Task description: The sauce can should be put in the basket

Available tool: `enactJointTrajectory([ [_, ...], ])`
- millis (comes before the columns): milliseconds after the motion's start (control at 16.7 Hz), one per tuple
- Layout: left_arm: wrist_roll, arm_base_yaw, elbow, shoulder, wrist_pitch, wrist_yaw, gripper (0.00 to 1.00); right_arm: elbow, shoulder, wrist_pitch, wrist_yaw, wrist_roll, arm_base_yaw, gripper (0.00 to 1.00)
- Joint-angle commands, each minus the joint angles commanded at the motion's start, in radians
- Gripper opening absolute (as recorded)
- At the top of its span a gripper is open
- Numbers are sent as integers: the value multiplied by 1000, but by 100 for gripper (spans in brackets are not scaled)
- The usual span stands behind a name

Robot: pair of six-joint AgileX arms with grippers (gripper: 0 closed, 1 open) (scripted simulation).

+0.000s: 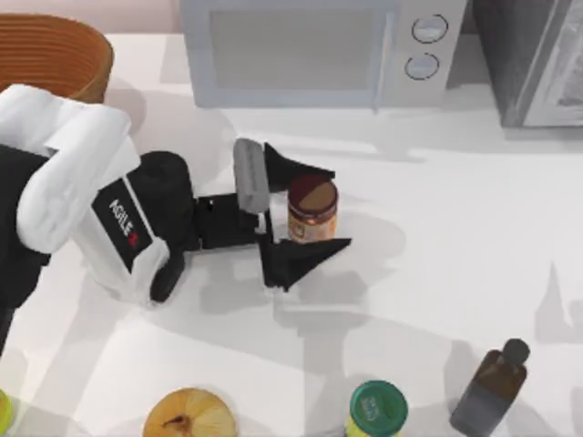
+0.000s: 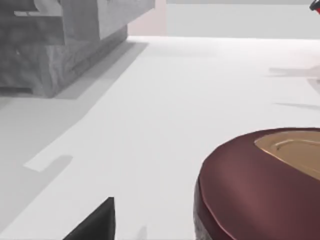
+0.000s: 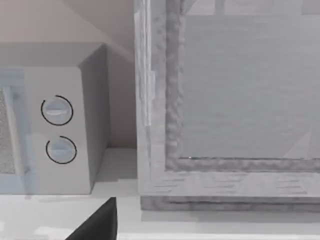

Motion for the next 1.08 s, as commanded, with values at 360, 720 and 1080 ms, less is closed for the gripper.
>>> enactJointTrajectory([
  [360,0,0,0,0,0,0,77,0,0,0,0,0,0,100],
  [720,0,0,0,0,0,0,32,0,0,0,0,0,0,100],
  [1080,0,0,0,0,0,0,0,0,0,0,0,0,0,100],
])
